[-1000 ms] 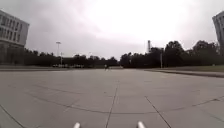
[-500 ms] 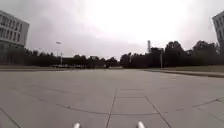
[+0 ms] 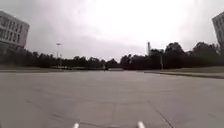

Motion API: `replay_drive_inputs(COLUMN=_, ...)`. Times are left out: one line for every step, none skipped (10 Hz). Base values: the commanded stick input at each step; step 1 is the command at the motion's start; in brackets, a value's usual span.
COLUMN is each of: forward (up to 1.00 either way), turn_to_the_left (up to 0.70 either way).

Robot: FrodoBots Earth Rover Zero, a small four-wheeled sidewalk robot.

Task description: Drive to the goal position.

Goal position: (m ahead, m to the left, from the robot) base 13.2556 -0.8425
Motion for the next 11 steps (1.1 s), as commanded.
replay_drive_inputs(forward=0.85, turn_to_the_left=0.00)
replay_drive_inputs(forward=0.85, turn_to_the_left=0.00)
replay_drive_inputs(forward=0.85, turn_to_the_left=0.00)
replay_drive_inputs(forward=0.85, turn_to_the_left=0.00)
replay_drive_inputs(forward=0.85, turn_to_the_left=0.00)
replay_drive_inputs(forward=0.85, turn_to_the_left=0.00)
replay_drive_inputs(forward=0.85, turn_to_the_left=0.00)
replay_drive_inputs(forward=0.85, turn_to_the_left=0.00)
replay_drive_inputs(forward=0.85, turn_to_the_left=0.00)
replay_drive_inputs(forward=0.85, turn_to_the_left=0.00)
replay_drive_inputs(forward=0.85, turn_to_the_left=0.00)
